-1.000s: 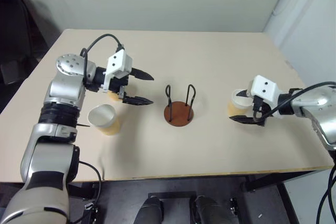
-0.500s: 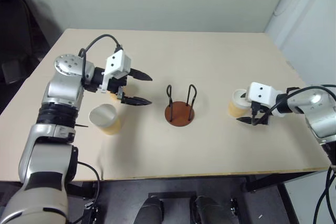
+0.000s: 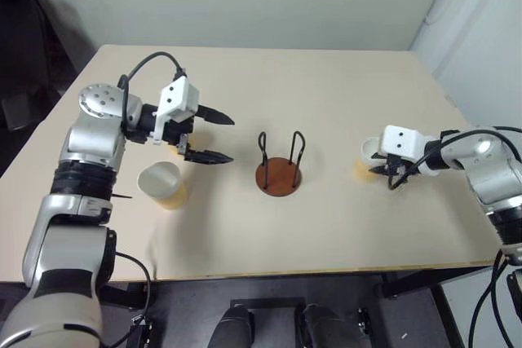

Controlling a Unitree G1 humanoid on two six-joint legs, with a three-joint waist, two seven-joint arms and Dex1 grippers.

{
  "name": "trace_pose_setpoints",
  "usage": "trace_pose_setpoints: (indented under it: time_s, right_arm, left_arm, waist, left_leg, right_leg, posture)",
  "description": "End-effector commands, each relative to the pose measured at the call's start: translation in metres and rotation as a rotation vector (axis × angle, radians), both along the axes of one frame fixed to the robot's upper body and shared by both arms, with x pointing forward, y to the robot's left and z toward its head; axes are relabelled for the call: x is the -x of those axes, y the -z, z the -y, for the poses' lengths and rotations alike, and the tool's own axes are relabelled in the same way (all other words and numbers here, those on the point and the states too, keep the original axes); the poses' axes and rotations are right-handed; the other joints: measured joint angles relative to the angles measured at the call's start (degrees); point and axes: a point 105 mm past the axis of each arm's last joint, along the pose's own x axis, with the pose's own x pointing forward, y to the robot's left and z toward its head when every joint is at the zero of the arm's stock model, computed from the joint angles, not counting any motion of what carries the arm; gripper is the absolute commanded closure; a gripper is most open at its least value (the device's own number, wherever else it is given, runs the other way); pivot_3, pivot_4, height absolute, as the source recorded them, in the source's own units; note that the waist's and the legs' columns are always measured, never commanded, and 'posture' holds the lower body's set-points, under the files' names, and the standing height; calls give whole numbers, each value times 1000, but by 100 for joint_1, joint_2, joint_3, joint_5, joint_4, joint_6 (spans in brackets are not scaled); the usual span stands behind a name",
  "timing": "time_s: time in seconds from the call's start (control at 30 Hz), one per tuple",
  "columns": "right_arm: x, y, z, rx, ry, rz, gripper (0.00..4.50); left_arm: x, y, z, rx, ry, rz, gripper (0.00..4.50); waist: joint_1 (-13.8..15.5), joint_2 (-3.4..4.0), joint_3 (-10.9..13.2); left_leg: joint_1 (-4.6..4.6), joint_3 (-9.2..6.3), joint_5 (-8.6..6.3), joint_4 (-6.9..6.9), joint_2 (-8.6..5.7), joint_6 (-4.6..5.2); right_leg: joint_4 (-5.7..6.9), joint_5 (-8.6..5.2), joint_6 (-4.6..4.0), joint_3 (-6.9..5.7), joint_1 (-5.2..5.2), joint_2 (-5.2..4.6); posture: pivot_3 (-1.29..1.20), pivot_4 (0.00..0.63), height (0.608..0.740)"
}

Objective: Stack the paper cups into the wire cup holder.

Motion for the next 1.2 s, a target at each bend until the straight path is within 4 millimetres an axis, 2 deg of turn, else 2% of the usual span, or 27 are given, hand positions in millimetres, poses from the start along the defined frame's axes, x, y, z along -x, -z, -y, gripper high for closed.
trace_pose_setpoints:
  time_s: [0.03, 0.07, 0.27, 0.33, 0.47, 0.7, 0.8, 0.87, 1.0, 1.2]
  right_arm:
    - [1, -10, -1, 2, -11, 7, 4245]
    - [2, -11, -1, 1, -14, 2, 4453]
    - [13, -21, -7, -46, -17, -33, 4453]
    - [18, -30, -12, -72, -22, -39, 4453]
    - [25, -55, -27, -124, -34, -23, 4453]
    - [35, -119, -70, -234, -103, 66, 4453]
    - [37, -127, -79, -255, -119, 69, 4453]
    - [42, -138, -96, -282, -166, 76, 4453]
    - [48, -142, -115, -314, -220, 49, 4453]
    - [47, -134, -125, -330, -244, 6, 4453]
  left_arm:
    - [7, -7, -1, -20, 52, 25, 0]
    - [6, -7, -2, -23, 50, 26, 0]
    - [4, -5, -7, -38, 38, 28, 0]
    - [2, -5, -9, -45, 32, 29, 0]
    - [-1, -5, -11, -52, 24, 30, 0]
    - [-6, -7, -11, -56, 21, 38, 0]
    - [-8, -8, -9, -55, 21, 40, 0]
    - [-8, -9, -9, -51, 26, 41, 0]
    - [-10, -13, -10, -50, 21, 53, 0]
    - [-11, -23, -14, -47, 6, 75, 0]
  waist:
    - [1, 0, 0]
    - [0, 0, 0]
    - [-12, 1, 0]
    - [-8, 0, 0]
    - [-7, 1, 1]
    - [-22, 6, 4]
    - [-7, 6, 3]
    - [-2, 8, 5]
    - [-4, 10, 6]
    - [-6, 10, 6]
  left_leg:
    - [0, 0, 0, 0, 0, 0]
    - [-1, 1, 0, 0, 0, 0]
    - [0, 1, 0, -4, 0, 0]
    - [0, 1, 0, -4, 0, 0]
    - [-1, 2, 0, -3, 0, 0]
    - [-2, 3, 0, -8, 0, 0]
    - [-2, 0, 0, -14, 0, 0]
    - [-2, 0, 0, -14, 0, 0]
    - [-23, 1, 2, -15, 0, -3]
    - [-26, 1, 4, -21, 1, -5]
  right_leg:
    - [0, 0, 0, 0, 0, 0]
    - [-1, 0, 0, 0, 0, 0]
    - [2, -3, -5, 0, -3, 0]
    - [3, -4, -7, 0, -4, 0]
    - [1, -5, -8, 0, -3, 0]
    - [7, -12, -19, 0, -14, 1]
    - [6, -17, -29, -4, -18, 1]
    - [5, -19, -30, -4, -18, 0]
    - [8, -19, -29, -3, -46, 1]
    - [7, -23, -33, -4, -50, 1]
  posture:
    - [0, 150, 740]
    - [0, 150, 740]
    - [0, 150, 740]
    - [0, 150, 740]
    - [0, 150, 740]
    - [0, 150, 740]
    - [0, 150, 740]
    - [0, 150, 740]
    - [0, 150, 740]
    - [0, 150, 740]
